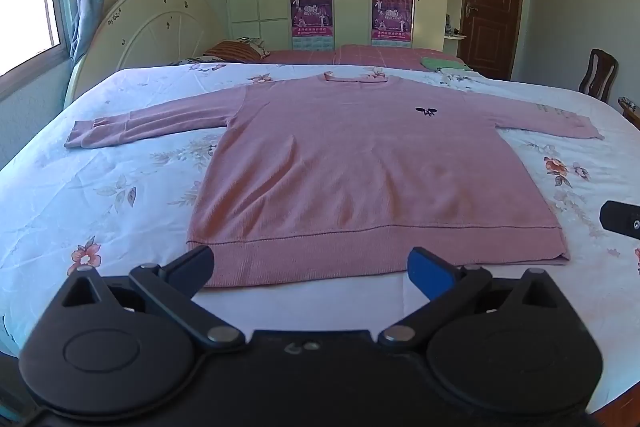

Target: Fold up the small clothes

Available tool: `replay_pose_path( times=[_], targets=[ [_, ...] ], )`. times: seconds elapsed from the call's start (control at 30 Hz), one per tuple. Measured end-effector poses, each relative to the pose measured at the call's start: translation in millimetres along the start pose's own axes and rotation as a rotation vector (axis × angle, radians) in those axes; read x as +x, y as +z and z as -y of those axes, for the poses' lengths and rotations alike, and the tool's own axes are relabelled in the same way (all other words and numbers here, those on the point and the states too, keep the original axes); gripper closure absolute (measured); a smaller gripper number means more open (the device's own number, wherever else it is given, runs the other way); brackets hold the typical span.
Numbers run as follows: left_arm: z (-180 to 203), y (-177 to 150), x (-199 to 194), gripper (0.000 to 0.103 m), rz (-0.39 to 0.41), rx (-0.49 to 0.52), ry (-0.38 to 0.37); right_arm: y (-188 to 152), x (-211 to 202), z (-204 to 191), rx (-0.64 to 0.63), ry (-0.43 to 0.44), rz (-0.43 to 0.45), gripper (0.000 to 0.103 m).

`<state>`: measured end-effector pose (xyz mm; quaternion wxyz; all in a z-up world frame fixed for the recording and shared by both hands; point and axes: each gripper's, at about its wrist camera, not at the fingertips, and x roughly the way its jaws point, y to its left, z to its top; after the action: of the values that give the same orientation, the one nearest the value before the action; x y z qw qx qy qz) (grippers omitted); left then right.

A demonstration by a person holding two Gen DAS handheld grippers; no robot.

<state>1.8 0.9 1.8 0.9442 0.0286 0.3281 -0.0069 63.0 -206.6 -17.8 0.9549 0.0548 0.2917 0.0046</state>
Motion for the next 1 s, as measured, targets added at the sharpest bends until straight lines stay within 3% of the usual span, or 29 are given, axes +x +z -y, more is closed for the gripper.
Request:
replay_pose_path(
  times=[1.0],
  targets=[
    [-7,-2,1,0.000,0.016,-0.014,0.001,3,-3,-6,0.002,-0.006,0.006,0.000]
  ],
)
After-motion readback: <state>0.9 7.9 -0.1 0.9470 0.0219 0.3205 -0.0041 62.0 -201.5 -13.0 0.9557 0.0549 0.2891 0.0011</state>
